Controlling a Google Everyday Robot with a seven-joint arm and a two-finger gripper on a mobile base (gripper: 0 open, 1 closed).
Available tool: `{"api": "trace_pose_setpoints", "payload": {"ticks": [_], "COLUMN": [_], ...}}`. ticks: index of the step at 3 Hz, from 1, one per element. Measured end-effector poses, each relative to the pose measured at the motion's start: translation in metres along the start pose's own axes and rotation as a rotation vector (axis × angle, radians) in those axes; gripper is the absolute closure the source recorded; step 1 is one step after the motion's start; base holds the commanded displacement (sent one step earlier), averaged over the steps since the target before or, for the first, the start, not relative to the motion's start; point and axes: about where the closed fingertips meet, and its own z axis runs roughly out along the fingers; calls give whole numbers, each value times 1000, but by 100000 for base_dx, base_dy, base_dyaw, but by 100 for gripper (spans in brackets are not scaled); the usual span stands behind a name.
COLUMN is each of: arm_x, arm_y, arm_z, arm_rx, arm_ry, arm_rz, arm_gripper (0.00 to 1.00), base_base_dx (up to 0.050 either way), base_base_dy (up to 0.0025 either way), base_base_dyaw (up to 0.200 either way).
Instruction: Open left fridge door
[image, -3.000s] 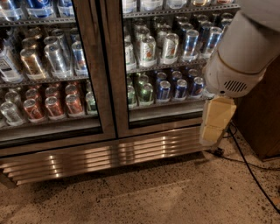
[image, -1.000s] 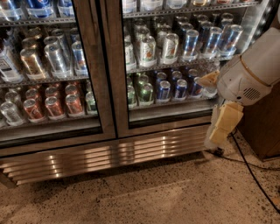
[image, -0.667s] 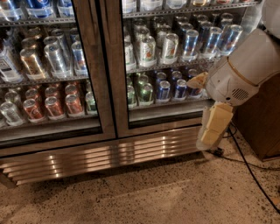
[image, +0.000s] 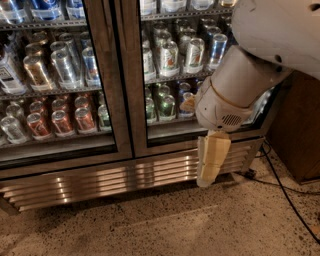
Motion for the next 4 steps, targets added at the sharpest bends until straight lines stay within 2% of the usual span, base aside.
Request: {"api": "trace_pose_setpoints", "payload": {"ticks": [2,3,4], "arm_x": [0,5,0], "arm_y": [-3,-25,-64], "arm_z": [-2,-12,-34], "arm_rx": [-4,-16,1], "arm_ry": [-17,-36,-72], "arm_rz": [1,29,50], "arm_gripper": [0,0,0], "base_base_dx": [0,0,0], "base_base_dy": [0,0,0], "base_base_dyaw": [0,0,0]}}
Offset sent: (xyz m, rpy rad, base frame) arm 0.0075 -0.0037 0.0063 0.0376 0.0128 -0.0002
